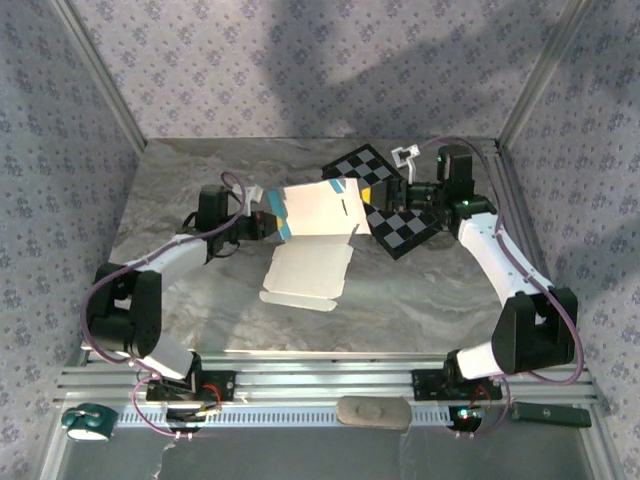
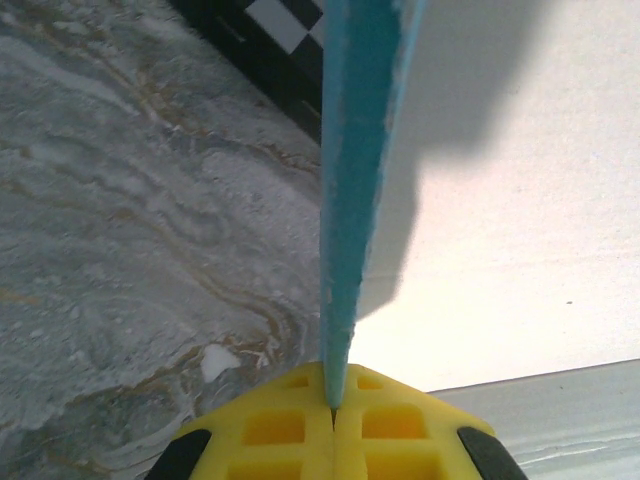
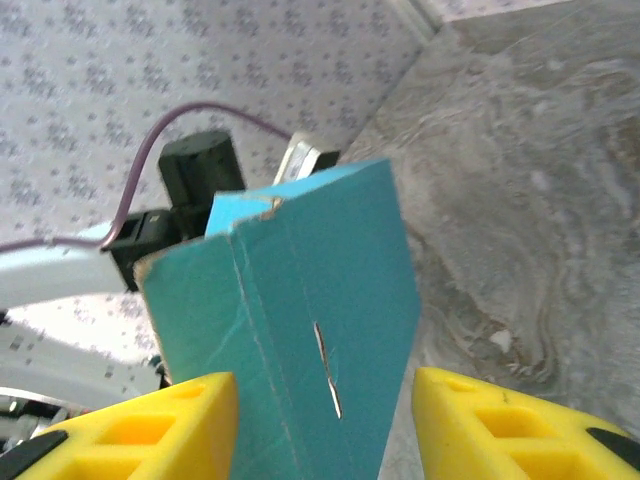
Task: Fold the paper box
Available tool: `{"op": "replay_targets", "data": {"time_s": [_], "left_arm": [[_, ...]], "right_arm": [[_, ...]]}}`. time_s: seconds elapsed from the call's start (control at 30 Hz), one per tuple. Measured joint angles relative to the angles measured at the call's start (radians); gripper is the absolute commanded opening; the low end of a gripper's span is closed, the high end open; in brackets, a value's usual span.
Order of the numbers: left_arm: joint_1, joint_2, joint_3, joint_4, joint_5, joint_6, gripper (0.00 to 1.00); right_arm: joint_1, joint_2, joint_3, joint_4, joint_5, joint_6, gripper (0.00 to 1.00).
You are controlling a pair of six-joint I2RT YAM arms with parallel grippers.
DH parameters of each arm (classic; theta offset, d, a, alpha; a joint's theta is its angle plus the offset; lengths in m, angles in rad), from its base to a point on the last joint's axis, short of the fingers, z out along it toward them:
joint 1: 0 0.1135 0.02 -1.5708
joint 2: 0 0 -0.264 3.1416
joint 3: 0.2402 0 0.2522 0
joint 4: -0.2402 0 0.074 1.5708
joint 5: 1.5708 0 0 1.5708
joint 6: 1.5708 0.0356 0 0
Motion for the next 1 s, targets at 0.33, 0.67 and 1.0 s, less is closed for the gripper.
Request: {"op": "replay_targets", "data": {"time_s": [0.33,0.67,1.0], "left_arm": [[0.0,0.051,0.061,-0.035,0.06,0.001,0.0],[-0.003,0.05,0.089,-0.134,-0.028,0.008,0.0],[-0.039,0.037,0.133,-0.219,-0.098,0.025,0.0]], "right_arm": [[0.016,-0.036,-0.003,-0.073,-0.03,-0.051,0.52],[0.094,-0.314,-0.11,-0.092,0.371,-0.104,0.56],[0.249,-0.193,-0.021,-0.201,0.75,-0.209,0.42]]}}
